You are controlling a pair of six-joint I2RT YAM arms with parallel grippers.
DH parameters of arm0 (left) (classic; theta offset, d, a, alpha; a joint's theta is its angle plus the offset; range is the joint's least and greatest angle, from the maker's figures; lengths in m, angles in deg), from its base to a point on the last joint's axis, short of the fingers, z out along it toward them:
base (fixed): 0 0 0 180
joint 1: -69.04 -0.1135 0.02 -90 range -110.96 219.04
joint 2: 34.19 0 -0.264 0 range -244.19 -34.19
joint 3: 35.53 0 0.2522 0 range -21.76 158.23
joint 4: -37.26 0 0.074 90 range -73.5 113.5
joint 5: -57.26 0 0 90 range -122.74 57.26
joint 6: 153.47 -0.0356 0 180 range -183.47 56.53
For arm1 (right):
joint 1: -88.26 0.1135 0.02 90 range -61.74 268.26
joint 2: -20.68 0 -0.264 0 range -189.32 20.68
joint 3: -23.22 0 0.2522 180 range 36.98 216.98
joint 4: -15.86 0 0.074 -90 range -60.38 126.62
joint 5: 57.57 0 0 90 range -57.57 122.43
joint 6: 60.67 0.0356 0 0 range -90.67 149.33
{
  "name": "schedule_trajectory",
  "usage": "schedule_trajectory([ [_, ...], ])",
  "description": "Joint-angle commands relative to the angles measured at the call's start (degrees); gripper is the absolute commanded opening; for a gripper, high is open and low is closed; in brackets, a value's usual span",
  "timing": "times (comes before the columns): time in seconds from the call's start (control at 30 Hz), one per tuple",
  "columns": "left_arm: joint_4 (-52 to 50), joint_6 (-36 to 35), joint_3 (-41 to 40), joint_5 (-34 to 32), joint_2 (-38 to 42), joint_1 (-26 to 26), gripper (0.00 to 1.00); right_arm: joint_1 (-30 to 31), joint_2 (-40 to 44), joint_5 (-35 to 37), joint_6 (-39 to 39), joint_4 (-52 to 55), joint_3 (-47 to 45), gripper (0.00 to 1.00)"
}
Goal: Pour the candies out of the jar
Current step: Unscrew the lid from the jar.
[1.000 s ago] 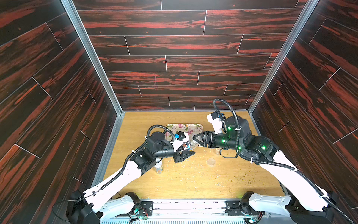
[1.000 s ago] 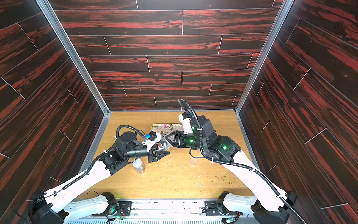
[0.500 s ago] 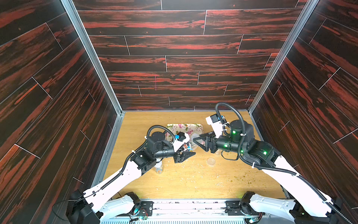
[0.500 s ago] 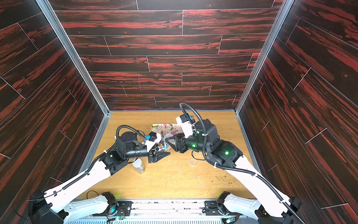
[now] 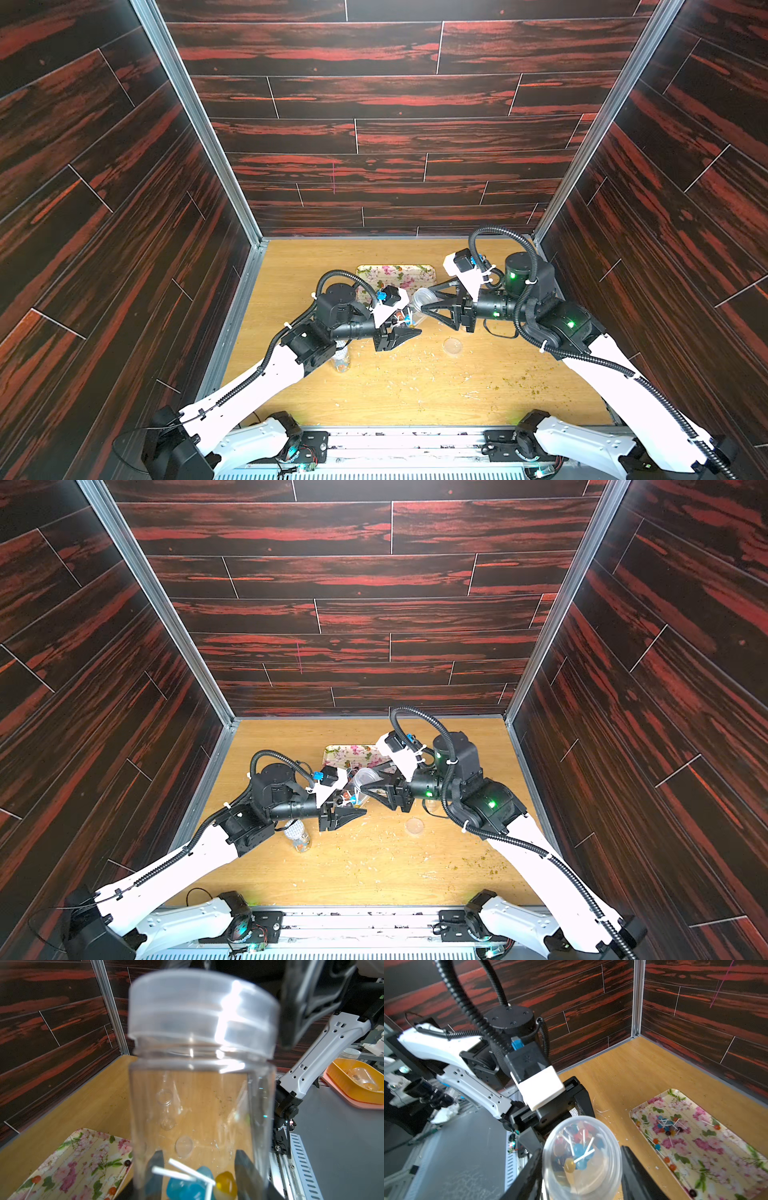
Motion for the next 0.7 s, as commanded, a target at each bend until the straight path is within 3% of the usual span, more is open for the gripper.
schedule_trajectory([
  [0.0,1.4,2.5,0.0,-0.6,2.3,-0.9,0.41,-0.8,-0.4,1.3,-3.6,3.8,0.8,0.60],
  [0.17,1.4,2.6,-0.1,-0.6,2.2,-0.9,0.41,-0.8,0.2,1.2,1.9,3.4,0.5,0.77],
  [0.47,1.4,2.4,-0.2,-0.6,1.7,-0.8,0.41,-0.8,1.7,0.5,7.9,1.2,0.5,0.87],
  [0.57,1.4,2.4,-0.2,-0.7,1.8,-0.8,0.41,-0.8,1.9,0.9,11.0,1.2,1.2,0.92],
  [0.6,1.3,2.3,-0.2,-0.7,1.7,-0.8,0.41,-0.8,1.9,1.5,12.7,1.3,1.6,0.99],
  [0.67,1.3,2.3,-0.3,-0.7,1.7,-0.8,0.41,-0.8,1.8,2.0,16.0,1.5,2.1,0.99],
])
